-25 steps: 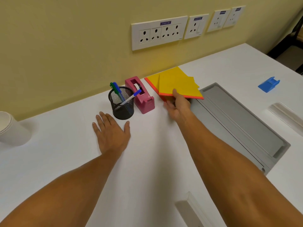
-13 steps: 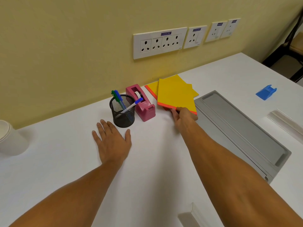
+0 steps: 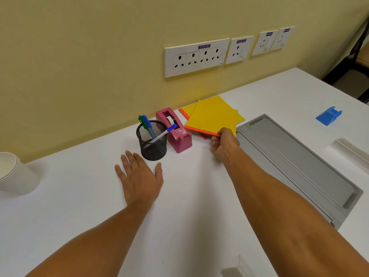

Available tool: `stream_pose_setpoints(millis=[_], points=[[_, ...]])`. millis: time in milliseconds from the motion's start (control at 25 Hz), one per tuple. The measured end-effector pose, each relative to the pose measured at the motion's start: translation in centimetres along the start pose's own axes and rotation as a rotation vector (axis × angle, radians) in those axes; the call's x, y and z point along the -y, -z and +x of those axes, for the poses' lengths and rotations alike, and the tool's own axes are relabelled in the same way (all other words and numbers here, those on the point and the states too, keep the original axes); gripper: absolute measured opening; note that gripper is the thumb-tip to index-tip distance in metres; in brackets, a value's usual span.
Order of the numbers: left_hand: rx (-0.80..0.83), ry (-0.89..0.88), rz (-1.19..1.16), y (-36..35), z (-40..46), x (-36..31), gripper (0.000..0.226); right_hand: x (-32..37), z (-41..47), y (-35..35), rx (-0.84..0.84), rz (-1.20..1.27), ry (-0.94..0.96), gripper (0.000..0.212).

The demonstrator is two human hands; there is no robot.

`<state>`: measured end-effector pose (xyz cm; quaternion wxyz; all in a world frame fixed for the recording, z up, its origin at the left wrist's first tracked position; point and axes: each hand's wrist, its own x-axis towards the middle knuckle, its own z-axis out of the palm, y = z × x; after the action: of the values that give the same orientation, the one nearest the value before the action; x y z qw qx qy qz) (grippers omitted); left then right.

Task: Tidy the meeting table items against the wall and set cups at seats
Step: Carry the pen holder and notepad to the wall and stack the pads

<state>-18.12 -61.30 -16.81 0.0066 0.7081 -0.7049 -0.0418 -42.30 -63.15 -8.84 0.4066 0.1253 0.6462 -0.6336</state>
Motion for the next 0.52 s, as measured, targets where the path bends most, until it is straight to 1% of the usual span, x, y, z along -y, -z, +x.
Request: stream_pose_setpoints(millis=[80, 200, 280, 360, 440, 520], points=[[0.006, -0.005, -0.002, 0.1, 0.1, -0.1, 0.089, 0.3, 0.4, 0.6, 0.064, -0.031, -0.021, 0.018], [0.005, -0.004, -0.003, 0.1, 0.0, 0.0, 0.088, 0.0, 0.7, 1.9, 0.153, 0.106, -0.077, 0.018], [0.009, -0.002, -0.008, 0.1, 0.0, 0.0, 0.088, -0.3, 0.9, 2.3, 0.181, 0.190, -0.061, 0.020], [0.008, -0.005, -0.002, 0.1, 0.0, 0.0, 0.089, -0.6, 1.1, 1.6, 0.173, 0.250, -0.020, 0.025], [0.007, -0.011, 0.000, 0.1, 0.0, -0.1, 0.088, -0.8, 0.9, 0.2, 0.197, 0.216, 0.029, 0.030], [0.005, -0.012, -0.002, 0.1, 0.0, 0.0, 0.088, -1.1, -0.1, -1.1, 0.245, 0.137, 0.035, 0.030]])
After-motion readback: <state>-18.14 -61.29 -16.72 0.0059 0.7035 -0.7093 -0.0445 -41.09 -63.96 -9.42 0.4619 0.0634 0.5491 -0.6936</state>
